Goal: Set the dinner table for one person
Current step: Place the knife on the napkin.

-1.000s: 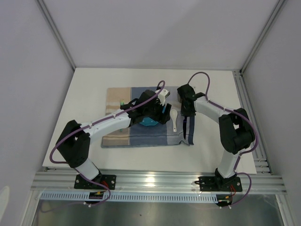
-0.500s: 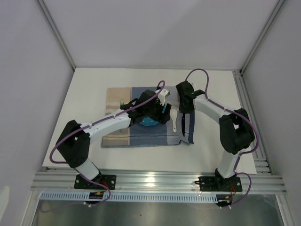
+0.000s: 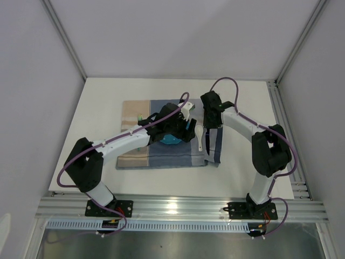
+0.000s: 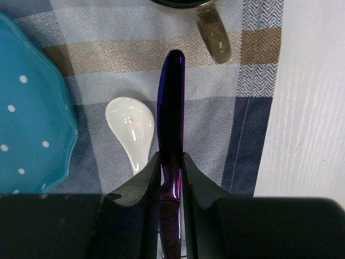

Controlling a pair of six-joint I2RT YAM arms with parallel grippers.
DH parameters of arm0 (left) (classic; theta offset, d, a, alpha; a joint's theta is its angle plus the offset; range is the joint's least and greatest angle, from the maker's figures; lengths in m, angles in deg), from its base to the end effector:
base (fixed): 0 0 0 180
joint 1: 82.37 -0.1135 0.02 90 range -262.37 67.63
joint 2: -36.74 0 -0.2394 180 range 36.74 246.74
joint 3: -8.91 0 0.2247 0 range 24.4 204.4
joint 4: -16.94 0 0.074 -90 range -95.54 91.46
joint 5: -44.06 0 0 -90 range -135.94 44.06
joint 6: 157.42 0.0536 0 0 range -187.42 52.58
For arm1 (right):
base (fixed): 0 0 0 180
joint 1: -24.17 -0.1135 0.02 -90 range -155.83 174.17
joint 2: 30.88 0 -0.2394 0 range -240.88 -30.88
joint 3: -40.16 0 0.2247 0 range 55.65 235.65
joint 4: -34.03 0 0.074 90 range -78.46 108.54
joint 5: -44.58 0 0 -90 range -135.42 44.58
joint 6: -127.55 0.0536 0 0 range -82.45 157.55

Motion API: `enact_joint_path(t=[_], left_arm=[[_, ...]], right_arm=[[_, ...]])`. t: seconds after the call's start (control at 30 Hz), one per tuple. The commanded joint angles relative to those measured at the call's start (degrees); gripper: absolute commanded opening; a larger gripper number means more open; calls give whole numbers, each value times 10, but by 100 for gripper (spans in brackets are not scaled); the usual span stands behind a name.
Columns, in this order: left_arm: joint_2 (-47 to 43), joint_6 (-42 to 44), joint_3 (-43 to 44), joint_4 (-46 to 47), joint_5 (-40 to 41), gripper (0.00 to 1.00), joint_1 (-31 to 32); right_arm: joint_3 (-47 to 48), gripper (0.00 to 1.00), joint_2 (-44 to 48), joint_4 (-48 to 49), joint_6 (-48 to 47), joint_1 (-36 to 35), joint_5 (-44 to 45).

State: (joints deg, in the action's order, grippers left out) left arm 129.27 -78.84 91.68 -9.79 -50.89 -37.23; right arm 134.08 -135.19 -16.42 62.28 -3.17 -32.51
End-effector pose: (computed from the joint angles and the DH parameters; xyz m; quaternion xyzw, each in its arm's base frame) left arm 0.2467 -0.2545 0.2388 0.2773 0.8481 -0.2470 0.3778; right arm 0.3268 0.1555 0.1947 0.0064 0.9621 0.0120 0.2725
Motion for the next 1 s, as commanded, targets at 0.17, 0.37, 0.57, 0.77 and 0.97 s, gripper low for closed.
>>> enact_joint_path(t=[0.17, 0.37, 0.57, 0.77, 0.97], left_arm=[[-28, 10, 3, 23, -12, 76, 3], [-28, 10, 5, 23, -12, 76, 3], [-29, 10, 3, 23, -10, 76, 3], [-28, 10, 5, 23, -9, 76, 3], [-29, 10, 4, 22, -9, 76, 3]], right_arm=[[37, 0, 34, -2, 2, -17, -11], [51, 0, 31, -6, 1, -22, -11], [66, 0, 31, -12, -3, -23, -9], [73, 0, 28, -8, -2, -27, -15], [71, 0, 14, -3, 3, -35, -26]])
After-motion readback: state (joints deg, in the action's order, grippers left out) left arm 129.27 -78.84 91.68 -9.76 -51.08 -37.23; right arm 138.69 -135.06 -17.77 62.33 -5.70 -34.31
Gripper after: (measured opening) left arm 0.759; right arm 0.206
